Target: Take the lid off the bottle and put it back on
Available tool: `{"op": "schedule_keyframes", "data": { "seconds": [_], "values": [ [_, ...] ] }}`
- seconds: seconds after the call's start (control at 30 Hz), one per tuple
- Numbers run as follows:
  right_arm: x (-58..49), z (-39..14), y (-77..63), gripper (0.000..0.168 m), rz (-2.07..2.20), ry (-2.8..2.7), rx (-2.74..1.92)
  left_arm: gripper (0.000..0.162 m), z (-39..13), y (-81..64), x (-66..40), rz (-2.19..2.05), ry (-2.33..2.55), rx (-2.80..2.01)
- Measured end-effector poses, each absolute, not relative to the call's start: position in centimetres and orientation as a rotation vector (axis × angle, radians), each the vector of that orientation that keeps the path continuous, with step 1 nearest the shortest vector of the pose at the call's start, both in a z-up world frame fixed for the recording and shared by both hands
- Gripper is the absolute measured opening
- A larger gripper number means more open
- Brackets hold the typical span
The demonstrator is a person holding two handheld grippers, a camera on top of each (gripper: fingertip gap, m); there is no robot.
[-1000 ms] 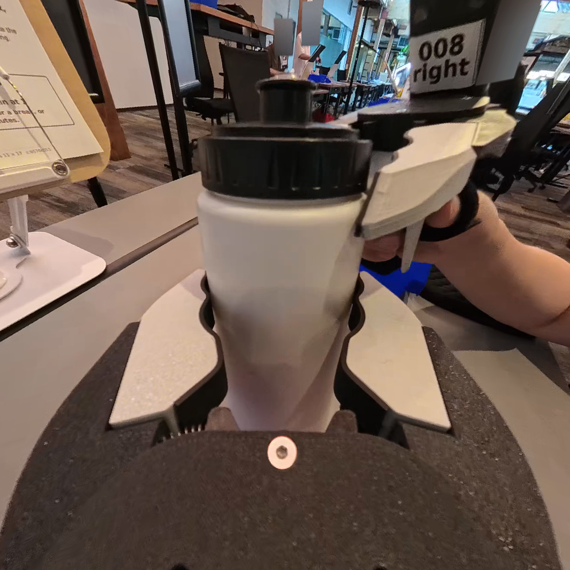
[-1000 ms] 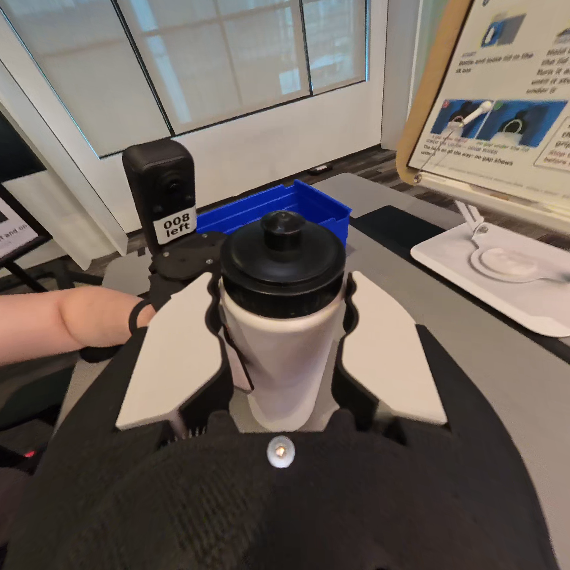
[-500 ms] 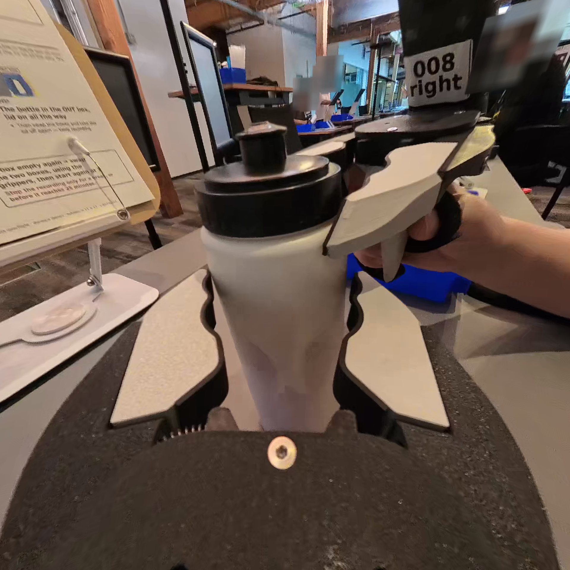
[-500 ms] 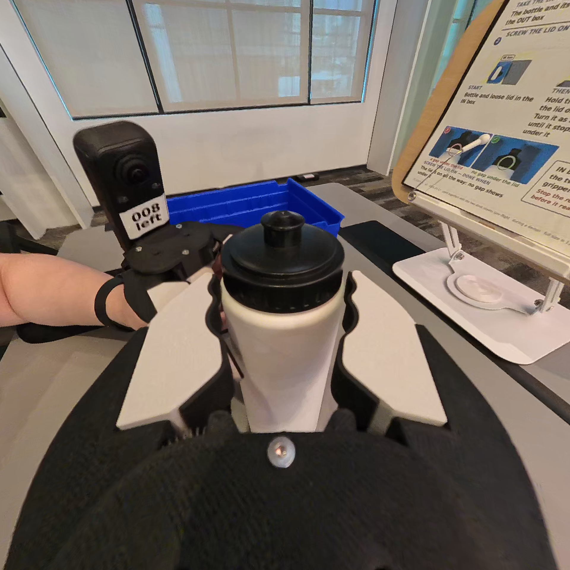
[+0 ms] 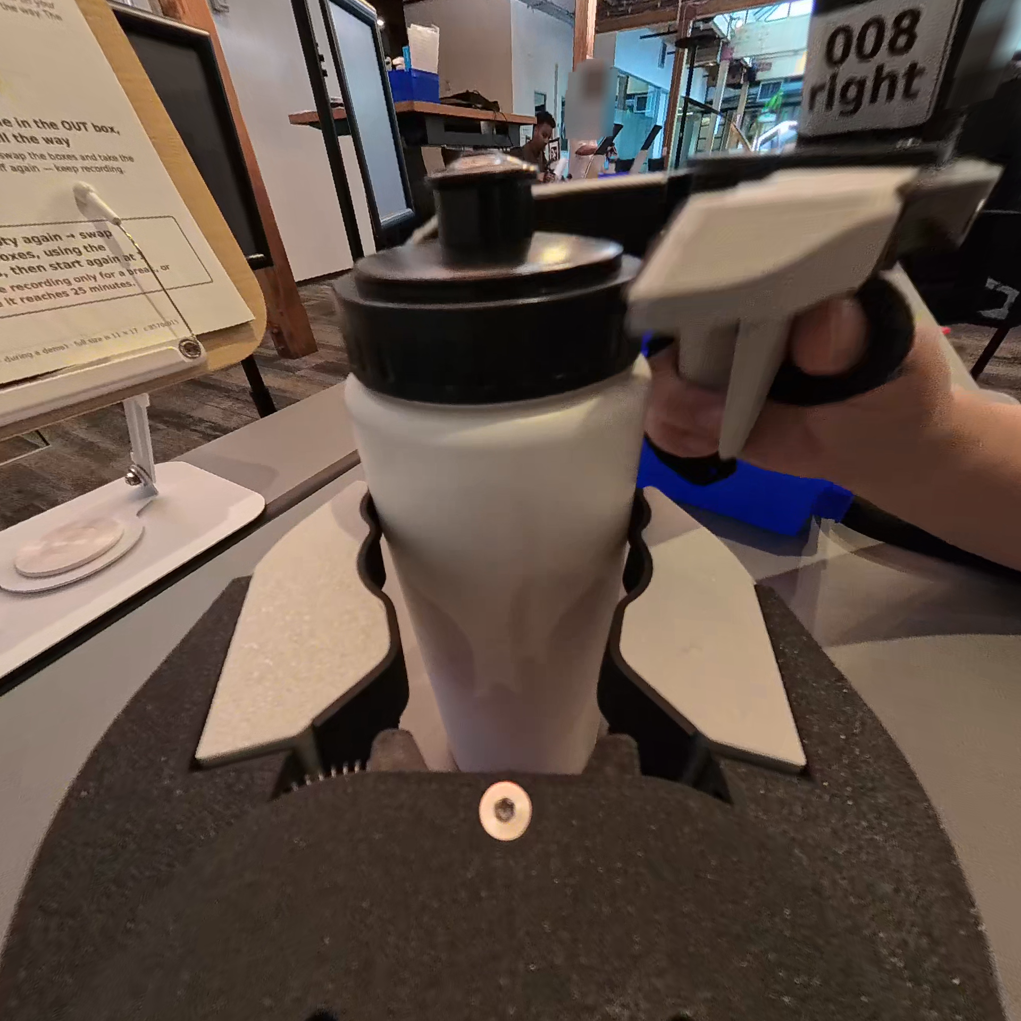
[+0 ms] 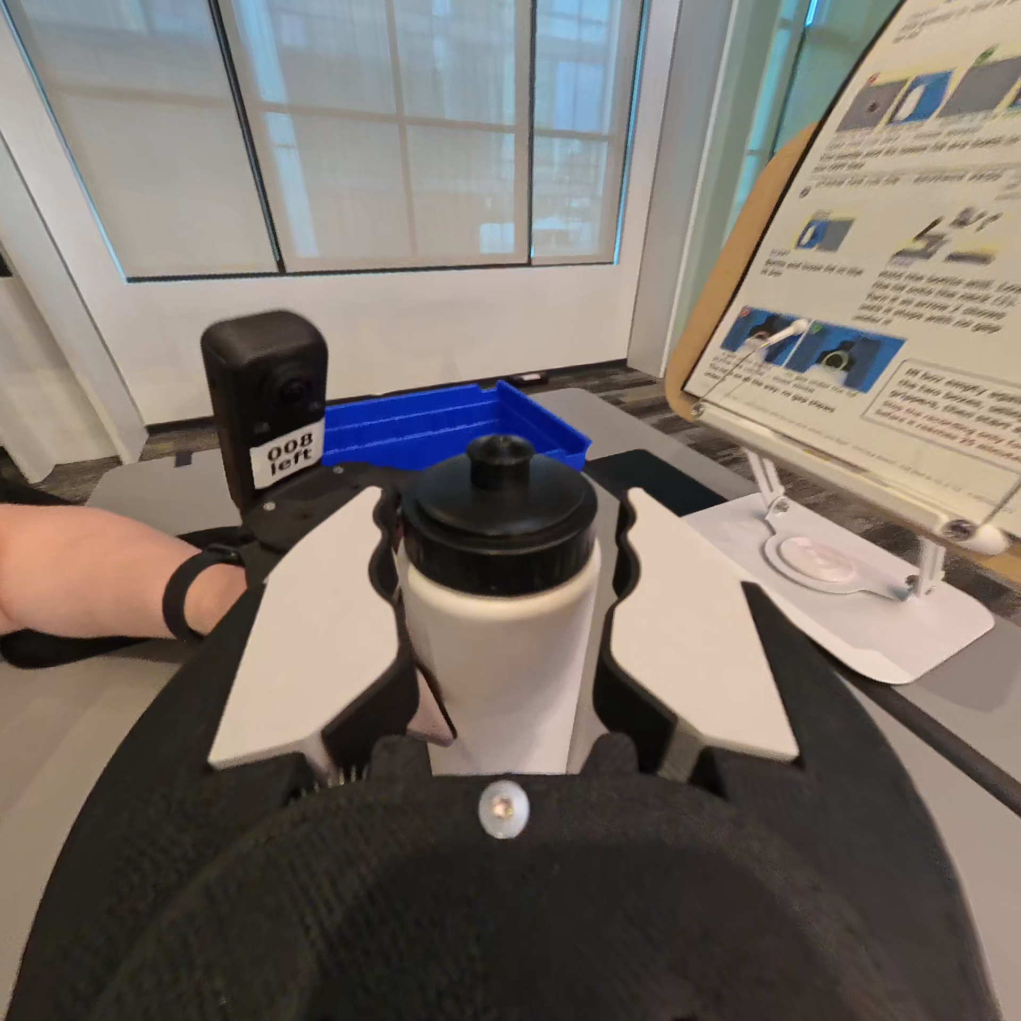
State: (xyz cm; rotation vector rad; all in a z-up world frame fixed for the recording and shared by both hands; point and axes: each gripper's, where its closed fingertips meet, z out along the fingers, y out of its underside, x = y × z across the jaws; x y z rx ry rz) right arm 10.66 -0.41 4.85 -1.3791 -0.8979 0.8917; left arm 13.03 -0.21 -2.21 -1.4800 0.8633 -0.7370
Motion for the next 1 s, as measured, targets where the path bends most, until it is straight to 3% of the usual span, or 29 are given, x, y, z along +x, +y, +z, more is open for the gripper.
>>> {"op": "schedule_keyframes", "data": {
  "seconds": [0.27, 1.0],
  "values": [
    [10.5, 3.7, -0.6, 0.074, 0.689, -0.933, -1.575, 0.086, -2.3, -0.4, 13.4, -0.681, 0.856, -1.504],
    [11.0, 3.9, -0.7, 0.071, 0.830, -0.959, -1.570, 0.085, -2.4, -0.3, 13.6, -0.678, 0.872, -1.550]
  ]
}}
